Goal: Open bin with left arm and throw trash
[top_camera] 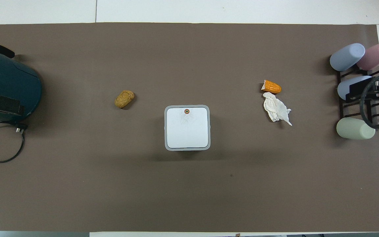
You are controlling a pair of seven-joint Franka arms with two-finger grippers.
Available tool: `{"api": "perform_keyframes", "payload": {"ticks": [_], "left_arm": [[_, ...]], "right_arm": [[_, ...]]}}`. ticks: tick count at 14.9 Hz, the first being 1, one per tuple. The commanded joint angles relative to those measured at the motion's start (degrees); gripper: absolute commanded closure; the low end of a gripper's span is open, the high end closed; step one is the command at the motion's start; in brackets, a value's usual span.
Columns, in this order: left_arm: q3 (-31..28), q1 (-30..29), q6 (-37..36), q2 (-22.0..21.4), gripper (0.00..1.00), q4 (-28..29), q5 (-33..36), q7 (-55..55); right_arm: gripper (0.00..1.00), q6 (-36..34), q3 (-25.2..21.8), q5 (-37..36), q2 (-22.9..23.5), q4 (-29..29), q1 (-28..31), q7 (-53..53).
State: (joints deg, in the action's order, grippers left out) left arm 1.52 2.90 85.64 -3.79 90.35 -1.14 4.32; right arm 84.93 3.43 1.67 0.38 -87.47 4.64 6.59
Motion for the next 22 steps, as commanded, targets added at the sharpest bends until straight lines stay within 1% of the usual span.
{"api": "perform_keyframes", "payload": {"ticks": [1, 11, 12, 13, 14, 16, 17, 18, 19, 21, 22], "left_arm": [[-0.4, 0.3, -0.3, -0.6, 0.00, 0.8, 1.4, 0.8], [-0.3, 0.9, 0.2, -1.7, 0.00, 1.1, 1.3, -0.5], [0.1, 1.6, 0.3, -1.7, 0.00, 1.2, 1.3, -1.4], [0.3, 3.1, 1.3, -1.7, 0.02, 1.6, 1.3, -2.9], [0.3, 5.0, 4.5, -1.9, 0.26, 2.8, 1.2, -4.3], [0.3, 9.5, 9.2, -3.3, 0.88, 6.7, 1.3, -6.8], [0.3, 11.7, 11.2, -3.4, 1.00, 8.2, 1.3, -8.0], [0.3, 13.8, 13.3, -3.3, 1.00, 9.6, 1.3, -10.6], [0.3, 16.1, 16.0, -2.9, 1.00, 11.0, 1.2, -13.9], [0.3, 20.8, 21.7, -2.7, 1.00, 14.7, 1.2, -18.1], [0.3, 23.4, 23.8, -2.0, 1.00, 15.2, 1.0, -19.5]], "right_arm": [[0.00, -0.4, 0.6, -0.7, -1.3, -1.4, 0.3, -1.0], [0.00, -0.7, 0.7, 0.3, -1.5, -1.6, 0.3, -1.3], [0.00, 0.9, 1.0, 0.7, -1.5, -2.4, 0.0, -1.3], [0.00, 5.9, 1.4, 1.7, -1.7, -4.3, -1.0, -1.3], [0.00, 10.8, 1.4, 1.8, -2.7, -7.6, -1.7, -1.3], [0.00, 20.2, 1.6, 1.9, -3.7, -14.4, -3.7, -1.4], [0.00, 23.1, 1.5, 1.9, -3.4, -15.5, -5.0, -1.6], [0.00, 24.3, 1.6, 1.9, -2.5, -15.8, -5.2, -2.3], [0.00, 26.1, 1.6, 1.9, -0.7, -15.8, -5.3, -4.9], [0.00, 30.4, 1.6, 1.9, 2.8, -15.9, -5.2, -12.4], [0.00, 32.4, 1.6, 2.0, 4.0, -16.4, -5.0, -15.1]]}}
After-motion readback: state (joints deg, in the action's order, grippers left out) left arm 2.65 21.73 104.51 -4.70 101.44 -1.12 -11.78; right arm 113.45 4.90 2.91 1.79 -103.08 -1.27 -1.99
